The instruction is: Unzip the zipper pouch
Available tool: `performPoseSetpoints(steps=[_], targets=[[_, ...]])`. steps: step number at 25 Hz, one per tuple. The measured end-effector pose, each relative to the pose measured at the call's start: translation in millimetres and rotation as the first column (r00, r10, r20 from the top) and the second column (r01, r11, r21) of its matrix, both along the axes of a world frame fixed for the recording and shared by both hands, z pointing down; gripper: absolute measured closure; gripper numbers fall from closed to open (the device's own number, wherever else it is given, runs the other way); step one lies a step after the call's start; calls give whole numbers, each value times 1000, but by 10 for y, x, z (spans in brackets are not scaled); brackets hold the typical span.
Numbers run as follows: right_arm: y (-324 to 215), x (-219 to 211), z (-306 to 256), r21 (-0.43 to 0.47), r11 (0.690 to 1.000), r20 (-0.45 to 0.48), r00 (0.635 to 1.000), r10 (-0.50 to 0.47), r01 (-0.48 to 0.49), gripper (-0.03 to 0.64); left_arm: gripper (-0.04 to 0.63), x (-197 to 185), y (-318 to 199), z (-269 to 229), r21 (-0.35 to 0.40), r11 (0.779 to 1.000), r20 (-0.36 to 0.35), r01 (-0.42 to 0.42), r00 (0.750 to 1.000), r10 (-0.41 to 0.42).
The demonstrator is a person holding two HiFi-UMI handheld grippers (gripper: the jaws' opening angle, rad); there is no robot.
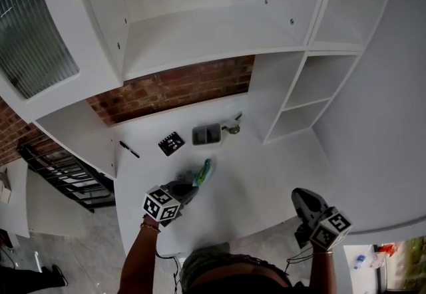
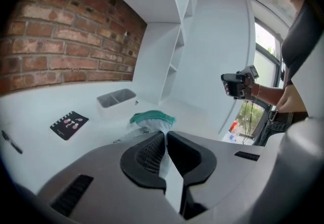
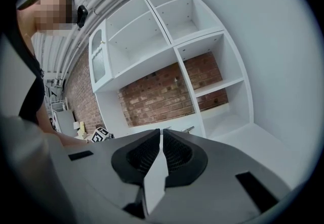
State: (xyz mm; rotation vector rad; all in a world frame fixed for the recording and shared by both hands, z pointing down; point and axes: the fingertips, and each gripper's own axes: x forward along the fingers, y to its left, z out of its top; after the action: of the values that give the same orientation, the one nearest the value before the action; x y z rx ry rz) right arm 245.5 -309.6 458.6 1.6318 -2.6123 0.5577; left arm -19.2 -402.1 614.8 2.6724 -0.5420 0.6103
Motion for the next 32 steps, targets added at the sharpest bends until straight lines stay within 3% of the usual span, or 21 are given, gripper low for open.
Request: performPoseSetpoints(steps=[4, 7, 11, 21, 32], targets=[[1, -89, -14, 7, 1000, -1, 1000, -20, 20, 604, 568, -1, 107, 98, -48, 999, -17, 26, 1000, -27], [4, -132, -28, 11, 999, 1, 1000, -31, 31, 604, 461, -3, 181, 125, -64, 997, -9, 33, 999, -33], [49, -184, -20, 4, 999, 5, 999, -41, 41, 604, 409, -6, 291, 97, -68, 997, -23, 47, 999, -49], [135, -560, 30, 7, 991, 7, 991, -136, 136, 604, 409, -185, 601, -128, 11, 994, -23, 111, 994, -110], [289, -1089, 49, 22, 973, 27, 972, -232, 231, 604, 411, -388, 1099, -791, 151, 964, -125, 218, 972, -200]])
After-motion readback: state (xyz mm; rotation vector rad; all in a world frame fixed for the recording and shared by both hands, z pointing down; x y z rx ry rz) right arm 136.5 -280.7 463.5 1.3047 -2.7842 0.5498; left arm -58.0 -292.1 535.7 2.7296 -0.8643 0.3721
